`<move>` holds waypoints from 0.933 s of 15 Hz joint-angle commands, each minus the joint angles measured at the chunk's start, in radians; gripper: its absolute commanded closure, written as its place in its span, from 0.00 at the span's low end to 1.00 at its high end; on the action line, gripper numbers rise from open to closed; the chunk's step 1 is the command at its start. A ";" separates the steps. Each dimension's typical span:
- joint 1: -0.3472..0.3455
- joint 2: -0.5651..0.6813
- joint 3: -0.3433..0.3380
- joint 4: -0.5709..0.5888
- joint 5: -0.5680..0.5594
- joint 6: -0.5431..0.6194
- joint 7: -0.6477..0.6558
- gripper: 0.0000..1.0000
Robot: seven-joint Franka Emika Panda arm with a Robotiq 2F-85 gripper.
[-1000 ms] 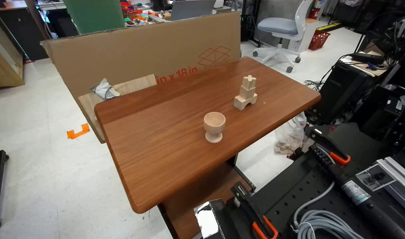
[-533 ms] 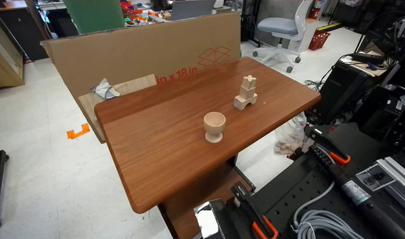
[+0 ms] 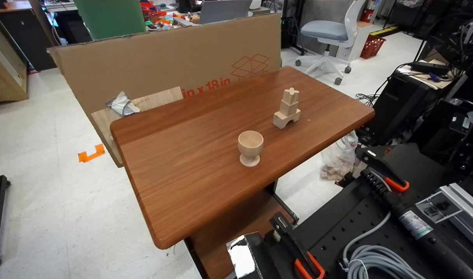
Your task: Put the topmost block on the table
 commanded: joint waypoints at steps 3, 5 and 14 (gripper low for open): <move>0.001 0.064 -0.010 -0.091 -0.014 0.200 -0.096 0.00; -0.002 0.111 -0.008 -0.113 -0.006 0.291 -0.085 0.00; -0.003 0.325 0.006 -0.088 0.005 0.446 -0.027 0.00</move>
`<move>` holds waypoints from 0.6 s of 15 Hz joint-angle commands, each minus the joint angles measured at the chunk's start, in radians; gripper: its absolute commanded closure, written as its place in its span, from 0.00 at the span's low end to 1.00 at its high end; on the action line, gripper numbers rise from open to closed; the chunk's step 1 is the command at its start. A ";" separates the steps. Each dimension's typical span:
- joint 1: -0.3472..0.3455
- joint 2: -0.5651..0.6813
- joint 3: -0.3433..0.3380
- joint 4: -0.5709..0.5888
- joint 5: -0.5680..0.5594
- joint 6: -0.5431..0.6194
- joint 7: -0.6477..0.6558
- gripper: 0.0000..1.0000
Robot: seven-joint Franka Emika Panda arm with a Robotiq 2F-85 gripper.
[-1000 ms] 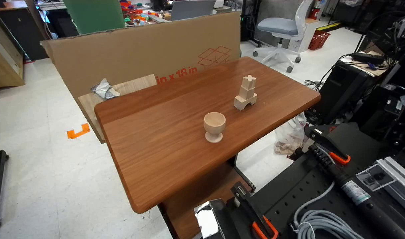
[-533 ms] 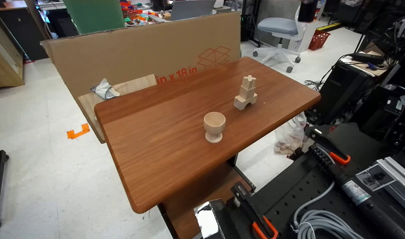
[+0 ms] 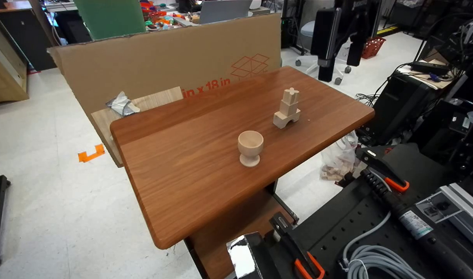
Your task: Put the topmost block on the table
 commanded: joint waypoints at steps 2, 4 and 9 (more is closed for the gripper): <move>-0.004 0.085 0.009 0.040 -0.001 0.051 0.044 0.00; -0.004 0.111 0.010 0.046 -0.001 0.087 0.064 0.00; 0.004 0.171 0.016 0.061 -0.006 0.186 0.127 0.00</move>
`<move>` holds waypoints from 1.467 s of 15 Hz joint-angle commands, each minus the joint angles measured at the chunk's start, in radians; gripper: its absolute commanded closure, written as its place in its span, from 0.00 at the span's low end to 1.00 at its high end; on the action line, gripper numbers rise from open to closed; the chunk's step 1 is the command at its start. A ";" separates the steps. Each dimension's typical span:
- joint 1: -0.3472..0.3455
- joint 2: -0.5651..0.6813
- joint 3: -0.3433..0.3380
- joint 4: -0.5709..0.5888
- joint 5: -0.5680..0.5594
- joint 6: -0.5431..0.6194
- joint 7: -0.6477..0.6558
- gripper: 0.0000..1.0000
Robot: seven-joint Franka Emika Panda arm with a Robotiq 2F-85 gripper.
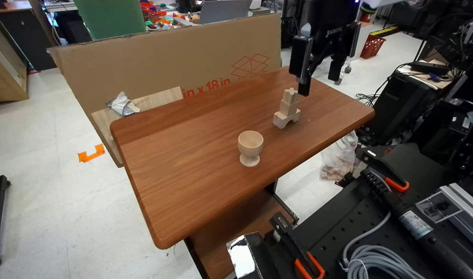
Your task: Put the topmost block on the table
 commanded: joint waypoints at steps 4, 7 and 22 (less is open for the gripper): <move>0.009 0.095 0.012 0.068 -0.005 0.050 0.091 0.00; 0.016 0.124 0.010 0.096 -0.014 0.047 0.117 0.00; 0.029 0.146 0.008 0.137 -0.030 0.027 0.129 0.88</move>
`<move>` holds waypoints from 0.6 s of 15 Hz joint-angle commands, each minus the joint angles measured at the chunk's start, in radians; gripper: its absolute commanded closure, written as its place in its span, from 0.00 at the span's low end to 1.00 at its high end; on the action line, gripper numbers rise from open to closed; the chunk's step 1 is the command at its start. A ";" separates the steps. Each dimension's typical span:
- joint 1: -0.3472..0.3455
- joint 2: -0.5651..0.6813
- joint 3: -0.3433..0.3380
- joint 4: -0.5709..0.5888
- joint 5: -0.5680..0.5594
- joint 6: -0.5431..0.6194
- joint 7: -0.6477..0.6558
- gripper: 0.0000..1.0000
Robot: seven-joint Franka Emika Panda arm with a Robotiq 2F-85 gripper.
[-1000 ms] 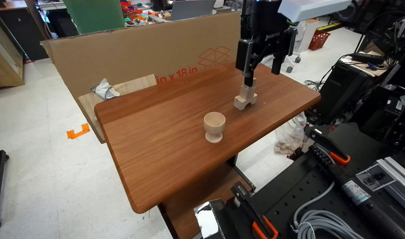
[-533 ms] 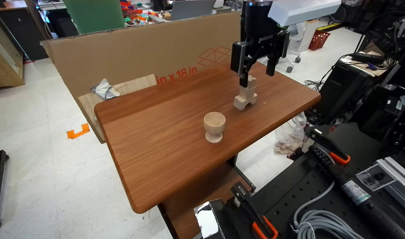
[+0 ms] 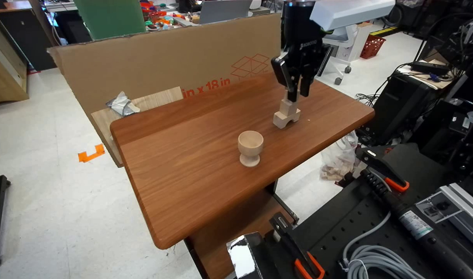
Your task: Put the topmost block on the table
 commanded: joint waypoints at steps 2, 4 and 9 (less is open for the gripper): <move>0.021 0.007 -0.005 0.026 -0.041 -0.027 0.030 0.93; 0.022 -0.005 -0.003 0.018 -0.050 -0.037 0.027 0.93; 0.005 -0.051 -0.008 0.030 -0.039 -0.051 0.003 0.93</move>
